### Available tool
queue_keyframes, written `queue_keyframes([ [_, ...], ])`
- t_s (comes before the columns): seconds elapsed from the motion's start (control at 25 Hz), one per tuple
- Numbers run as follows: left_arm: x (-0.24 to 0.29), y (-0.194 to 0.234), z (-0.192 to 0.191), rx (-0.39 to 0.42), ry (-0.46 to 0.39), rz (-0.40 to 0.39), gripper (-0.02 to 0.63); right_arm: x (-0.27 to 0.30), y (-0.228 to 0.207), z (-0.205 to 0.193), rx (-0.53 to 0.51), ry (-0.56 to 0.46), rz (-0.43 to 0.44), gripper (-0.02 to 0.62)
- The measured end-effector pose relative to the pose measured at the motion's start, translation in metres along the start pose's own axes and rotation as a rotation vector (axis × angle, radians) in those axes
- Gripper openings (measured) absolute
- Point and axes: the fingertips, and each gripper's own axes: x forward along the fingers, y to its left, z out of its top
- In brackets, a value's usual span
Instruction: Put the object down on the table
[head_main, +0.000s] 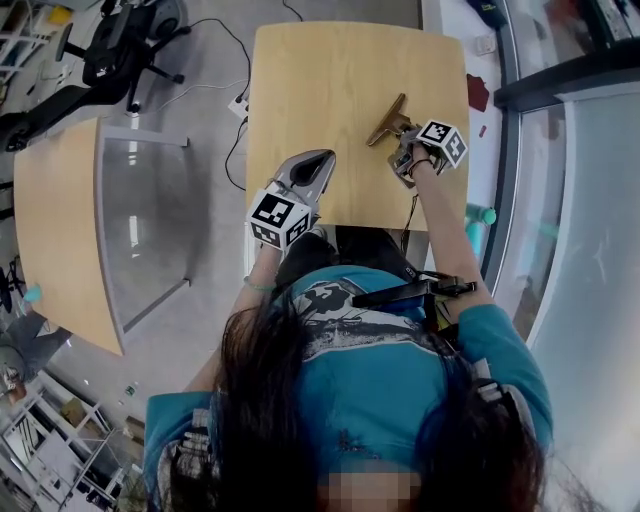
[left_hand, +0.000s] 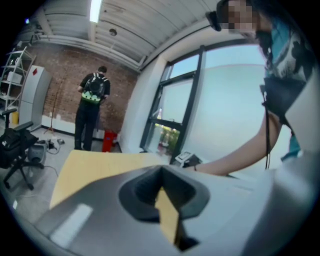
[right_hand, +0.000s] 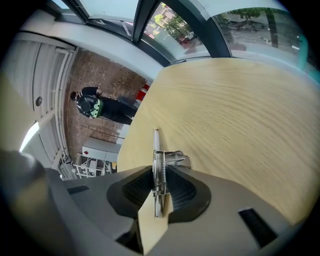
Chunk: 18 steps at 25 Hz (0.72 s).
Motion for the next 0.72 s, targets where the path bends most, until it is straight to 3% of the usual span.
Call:
queue_keyframes([
  [0.2,-0.006,-0.001,-0.002,-0.001,0.0,0.008,0.003,0.002,0.003,-0.001,0.042,0.015,0.042,0.096],
  [0.28,-0.012,-0.002,-0.002,0.002,-0.007,0.008,0.003,-0.004,0.003,-0.003,0.053,0.002,0.045,0.135],
  [0.48,-0.035,-0.007,0.002,0.009,-0.035,-0.001,0.003,-0.044,0.011,-0.017,-0.041,-0.032,0.025,0.147],
  [0.72,-0.077,-0.018,-0.007,0.013,-0.043,-0.058,0.003,-0.115,0.048,-0.081,-0.066,-0.059,0.17,0.146],
])
